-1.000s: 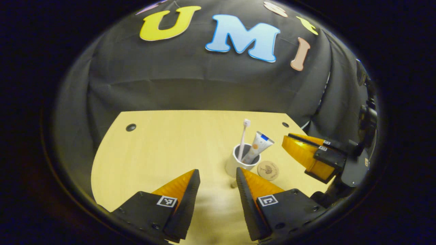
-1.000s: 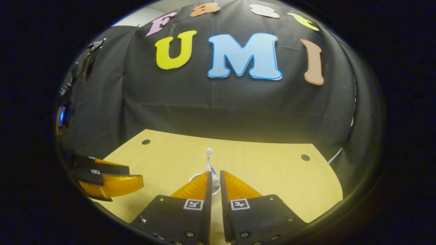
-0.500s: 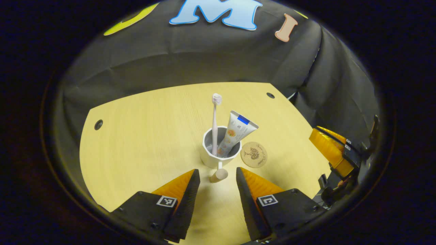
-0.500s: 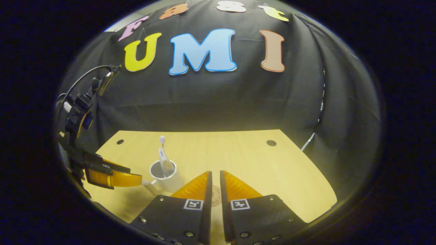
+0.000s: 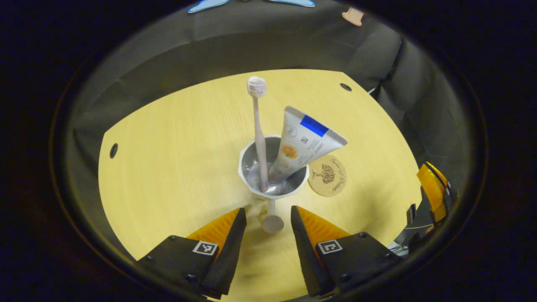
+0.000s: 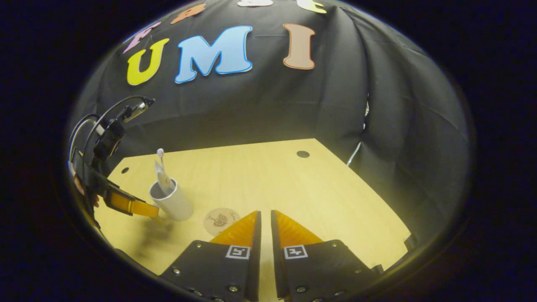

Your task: Put the toothbrush and toothpaste on the desktop into the cup, then pick up the cup and place it on the coaster on the desktop.

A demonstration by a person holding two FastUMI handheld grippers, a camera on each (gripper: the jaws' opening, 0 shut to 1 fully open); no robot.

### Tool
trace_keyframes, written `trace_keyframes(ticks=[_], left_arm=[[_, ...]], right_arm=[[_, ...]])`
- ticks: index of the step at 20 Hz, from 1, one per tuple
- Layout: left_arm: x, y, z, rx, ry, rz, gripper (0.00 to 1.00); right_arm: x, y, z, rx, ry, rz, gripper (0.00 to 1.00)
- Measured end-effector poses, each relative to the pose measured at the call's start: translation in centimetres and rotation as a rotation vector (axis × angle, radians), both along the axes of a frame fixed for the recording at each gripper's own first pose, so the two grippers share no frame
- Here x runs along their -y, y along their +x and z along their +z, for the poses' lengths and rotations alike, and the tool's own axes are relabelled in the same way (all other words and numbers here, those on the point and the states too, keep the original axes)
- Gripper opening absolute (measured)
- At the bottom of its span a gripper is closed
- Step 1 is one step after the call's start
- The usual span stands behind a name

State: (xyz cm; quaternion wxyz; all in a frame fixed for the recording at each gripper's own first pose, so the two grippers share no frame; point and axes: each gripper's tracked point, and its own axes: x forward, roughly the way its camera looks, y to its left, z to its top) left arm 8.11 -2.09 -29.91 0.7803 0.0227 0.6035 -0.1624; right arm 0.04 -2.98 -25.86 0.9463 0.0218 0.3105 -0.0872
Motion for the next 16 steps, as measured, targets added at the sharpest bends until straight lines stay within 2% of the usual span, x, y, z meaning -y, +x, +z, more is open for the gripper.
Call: trace_keyframes(ticks=[5, 13, 16], left_arm=[[0.7, 0.3, -2.3, -0.073, 0.07, -0.046, 0.72], [1.0, 0.1, -4.8, -0.148, 0.09, -0.046, 0.73], [0.9, 0.0, -4.7, -0.153, 0.091, -0.03, 0.37]], right_arm=[[1.7, -1.7, -1.5, -0.045, 0.007, -0.047, 0.14], [4.9, -4.1, -2.9, -0.1, 0.009, -0.113, 0.15], [5.6, -4.3, -3.2, -0.113, 0.02, -0.128, 0.14]])
